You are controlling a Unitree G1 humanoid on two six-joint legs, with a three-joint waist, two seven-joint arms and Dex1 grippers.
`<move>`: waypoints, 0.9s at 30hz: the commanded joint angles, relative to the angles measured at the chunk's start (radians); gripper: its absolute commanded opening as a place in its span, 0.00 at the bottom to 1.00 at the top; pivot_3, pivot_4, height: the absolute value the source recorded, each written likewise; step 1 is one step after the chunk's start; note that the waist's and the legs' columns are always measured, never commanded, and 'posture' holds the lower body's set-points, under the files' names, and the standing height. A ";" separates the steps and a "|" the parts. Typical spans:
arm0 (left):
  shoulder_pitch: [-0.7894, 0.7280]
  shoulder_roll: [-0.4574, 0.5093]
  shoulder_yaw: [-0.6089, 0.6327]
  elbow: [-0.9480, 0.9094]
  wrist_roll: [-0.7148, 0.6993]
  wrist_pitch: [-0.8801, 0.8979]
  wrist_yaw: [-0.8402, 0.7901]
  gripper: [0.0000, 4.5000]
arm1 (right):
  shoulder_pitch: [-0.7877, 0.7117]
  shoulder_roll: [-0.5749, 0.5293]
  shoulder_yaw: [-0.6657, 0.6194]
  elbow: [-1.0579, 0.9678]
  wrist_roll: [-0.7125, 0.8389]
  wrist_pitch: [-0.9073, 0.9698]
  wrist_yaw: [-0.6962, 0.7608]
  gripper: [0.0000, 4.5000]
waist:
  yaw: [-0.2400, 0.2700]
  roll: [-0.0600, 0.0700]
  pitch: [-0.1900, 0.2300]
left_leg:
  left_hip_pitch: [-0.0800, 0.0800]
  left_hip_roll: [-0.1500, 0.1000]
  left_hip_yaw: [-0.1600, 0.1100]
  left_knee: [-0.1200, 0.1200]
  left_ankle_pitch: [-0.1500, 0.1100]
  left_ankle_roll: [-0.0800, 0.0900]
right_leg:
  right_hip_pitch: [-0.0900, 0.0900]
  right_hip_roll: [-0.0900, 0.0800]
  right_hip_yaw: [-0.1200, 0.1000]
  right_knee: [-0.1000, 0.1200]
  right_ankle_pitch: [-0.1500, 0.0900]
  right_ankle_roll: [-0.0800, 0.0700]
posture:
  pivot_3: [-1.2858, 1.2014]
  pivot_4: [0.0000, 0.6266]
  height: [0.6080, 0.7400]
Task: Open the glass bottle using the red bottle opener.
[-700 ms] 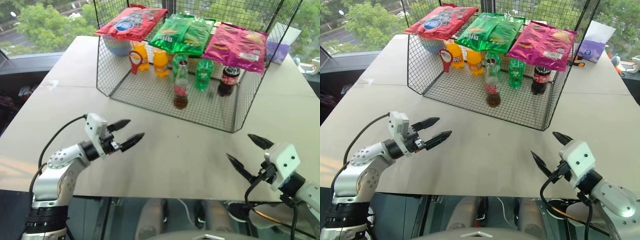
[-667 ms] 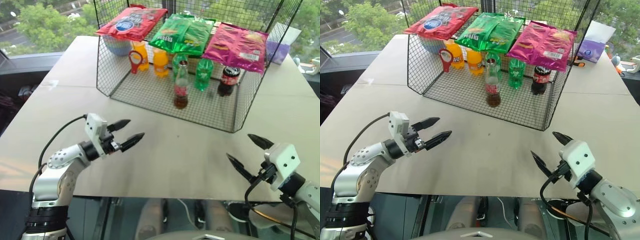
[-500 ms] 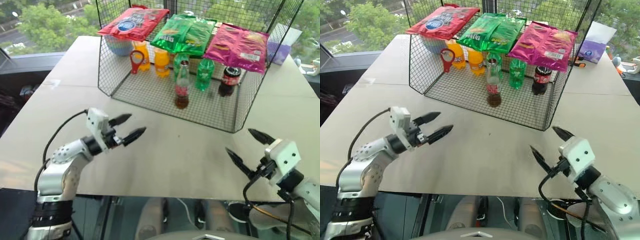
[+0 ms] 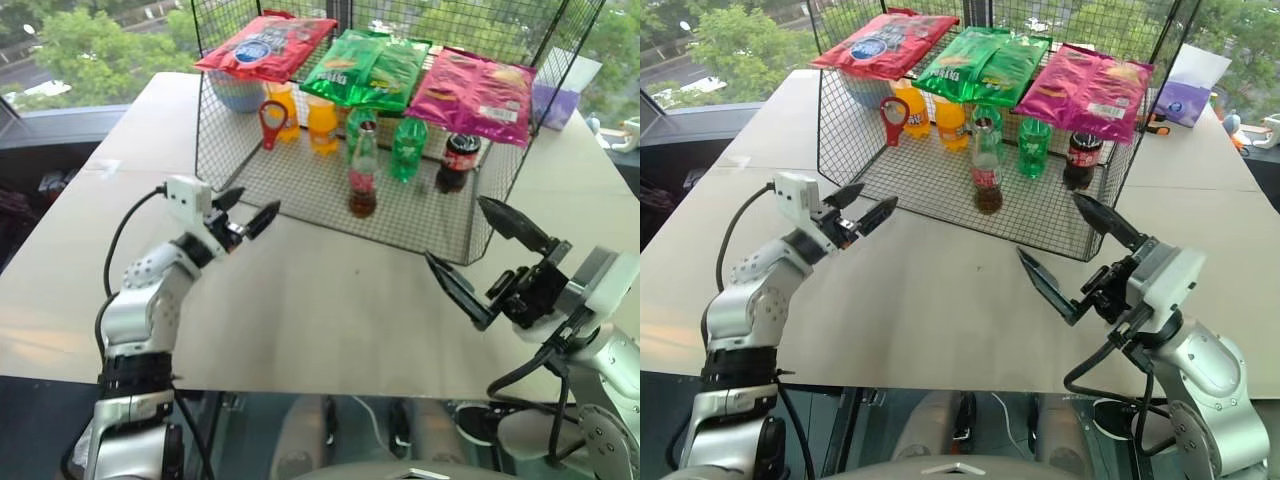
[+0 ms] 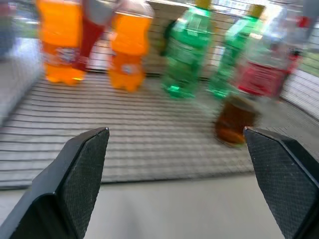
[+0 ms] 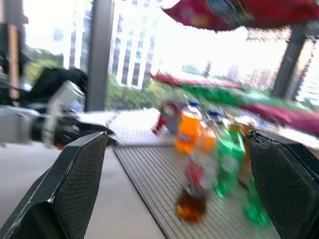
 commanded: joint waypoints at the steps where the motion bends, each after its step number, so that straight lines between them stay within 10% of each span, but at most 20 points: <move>1: -0.107 0.022 0.009 0.095 0.047 -0.040 0.020 0.99 | -0.038 -0.008 0.032 -0.032 -0.015 0.002 -0.019 1.00 | -0.001 0.000 0.000 | -0.001 0.000 0.000 0.000 0.000 0.000 | 0.000 0.000 0.000 -0.001 0.000 0.000 | 0.52 0.24 1.00; 27: -0.756 0.005 -0.107 1.068 0.378 -0.484 -0.051 0.99 | -0.068 -0.018 0.073 -0.039 -0.100 0.035 -0.092 1.00 | -0.002 -0.006 0.003 | -0.001 0.000 0.002 0.001 0.000 0.001 | 0.000 0.002 0.000 -0.001 0.002 0.004 | 0.52 0.24 1.00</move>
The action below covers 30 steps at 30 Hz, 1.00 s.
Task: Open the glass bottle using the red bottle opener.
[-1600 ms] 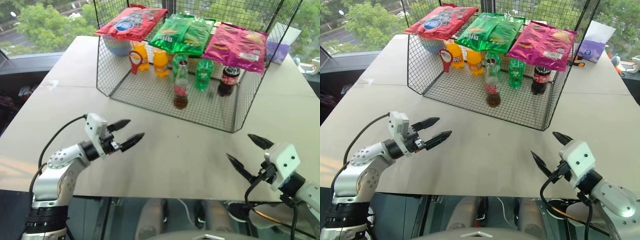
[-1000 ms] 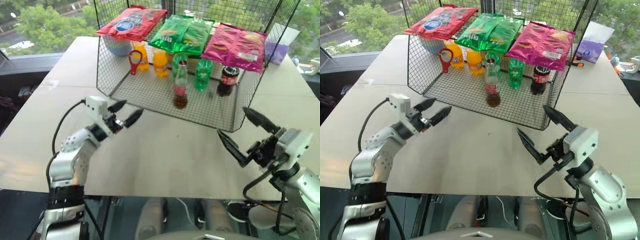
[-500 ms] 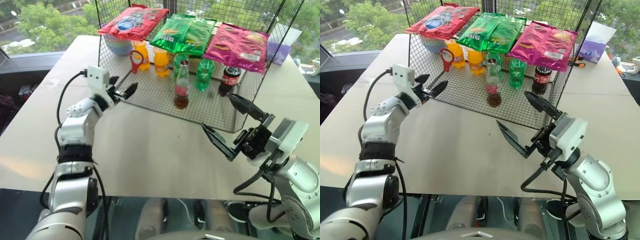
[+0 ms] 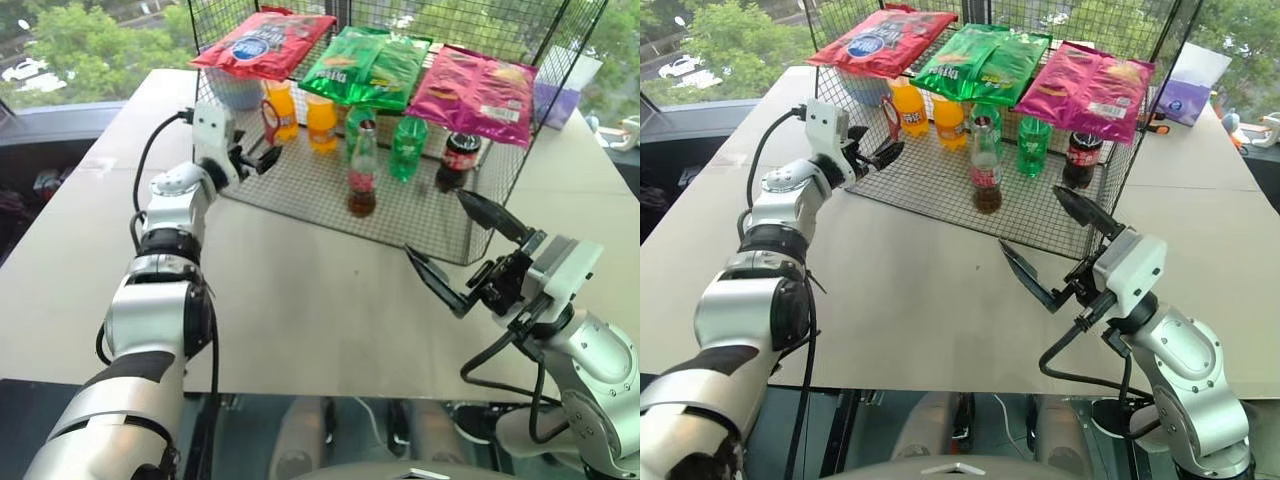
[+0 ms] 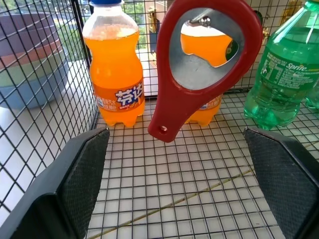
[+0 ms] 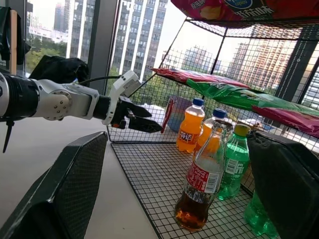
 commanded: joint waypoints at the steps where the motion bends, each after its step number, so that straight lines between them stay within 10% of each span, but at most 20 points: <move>1: -0.061 0.005 0.004 0.028 0.024 -0.055 0.006 0.99 | -0.002 -0.008 -0.007 -0.064 0.003 0.014 -0.025 1.00 | 0.000 0.000 0.000 | 0.000 0.000 0.000 0.000 0.000 0.000 | 0.000 0.000 0.000 0.000 0.000 0.000 | 0.52 0.24 1.00; 30: -0.107 -0.012 0.028 0.074 0.048 -0.105 0.078 0.99 | 0.023 -0.012 0.001 -0.099 -0.009 0.058 -0.065 1.00 | -0.001 -0.001 0.000 | 0.000 0.000 0.000 0.001 0.000 0.000 | 0.000 0.000 0.000 0.002 0.000 0.000 | 0.52 0.24 1.00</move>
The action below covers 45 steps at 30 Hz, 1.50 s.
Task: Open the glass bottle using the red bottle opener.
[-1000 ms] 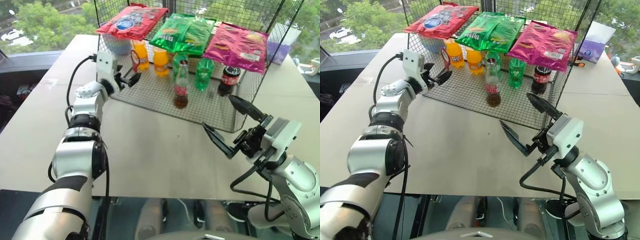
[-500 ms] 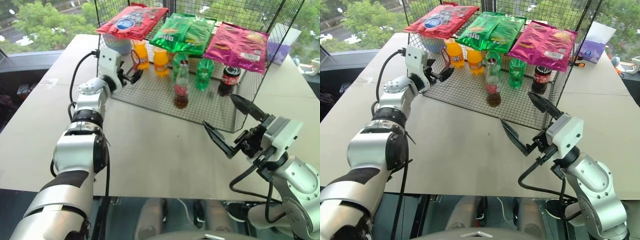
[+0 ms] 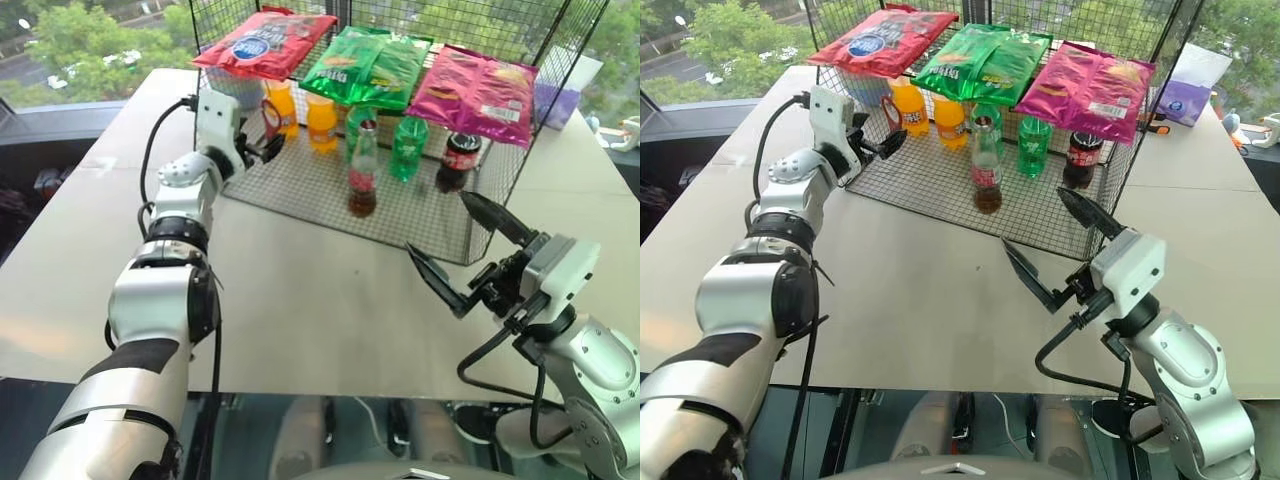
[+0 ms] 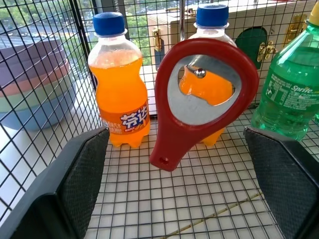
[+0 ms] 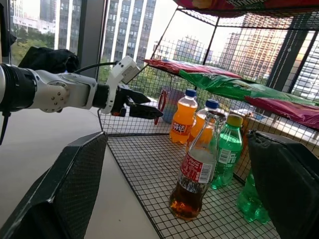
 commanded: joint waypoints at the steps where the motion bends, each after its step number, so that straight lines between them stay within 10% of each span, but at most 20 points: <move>1: -0.041 0.007 0.012 -0.008 0.010 -0.031 0.033 0.99 | 0.005 -0.004 -0.002 -0.046 0.003 -0.004 -0.008 1.00 | 0.000 0.000 0.000 | 0.000 0.000 0.000 0.000 0.000 0.000 | 0.000 0.000 0.000 0.000 0.000 0.000 | 0.52 0.24 1.00; 45: -0.049 -0.033 0.035 -0.009 0.008 -0.011 0.059 0.94 | 0.026 0.002 0.007 -0.043 -0.020 -0.016 -0.021 1.00 | 0.002 -0.001 0.000 | -0.001 0.000 -0.001 0.008 0.000 0.000 | 0.001 0.000 0.000 0.006 0.000 0.000 | 0.52 0.24 1.00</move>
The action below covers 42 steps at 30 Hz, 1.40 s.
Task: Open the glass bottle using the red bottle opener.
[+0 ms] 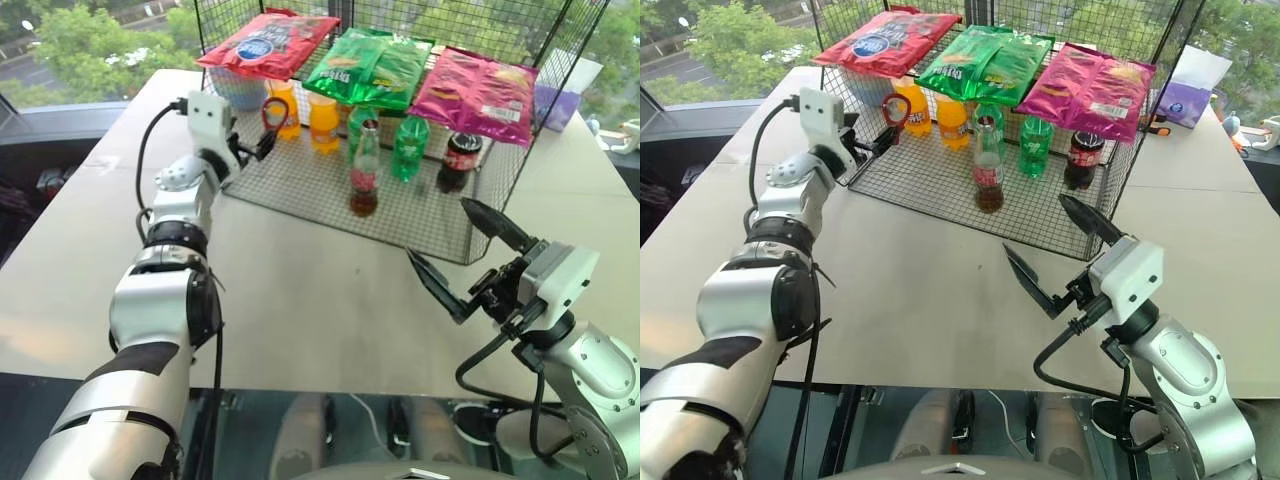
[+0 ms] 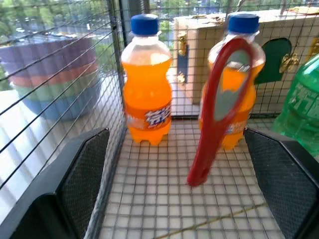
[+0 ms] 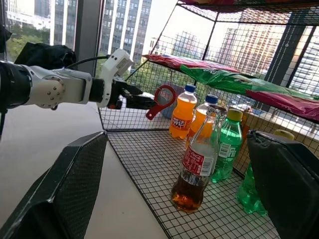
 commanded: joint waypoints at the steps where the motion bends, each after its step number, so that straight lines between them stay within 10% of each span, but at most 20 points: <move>1: -0.053 -0.010 -0.007 0.016 0.020 -0.028 0.020 0.88 | -0.004 0.001 -0.006 -0.036 -0.002 -0.014 -0.008 1.00 | -0.003 0.000 0.000 | 0.000 0.000 0.000 0.000 0.000 0.000 | 0.000 0.000 0.000 0.000 0.000 0.000 | 0.52 0.24 1.00; 11: -0.094 -0.030 0.001 0.055 0.041 -0.033 0.027 0.00 | 0.028 0.004 -0.013 -0.084 -0.021 0.008 -0.050 1.00 | -0.002 0.000 0.000 | 0.000 0.001 0.000 0.000 0.000 0.000 | -0.001 0.001 0.000 0.000 0.000 0.000 | 0.52 0.24 1.00; 42: -0.058 0.073 0.062 0.041 -0.038 0.048 -0.381 0.00 | 0.067 0.009 -0.003 -0.059 -0.038 -0.031 -0.028 1.00 | 0.002 -0.001 0.000 | -0.001 0.000 -0.002 0.002 0.000 0.000 | 0.000 0.000 -0.001 0.000 -0.001 -0.001 | 0.52 0.24 1.00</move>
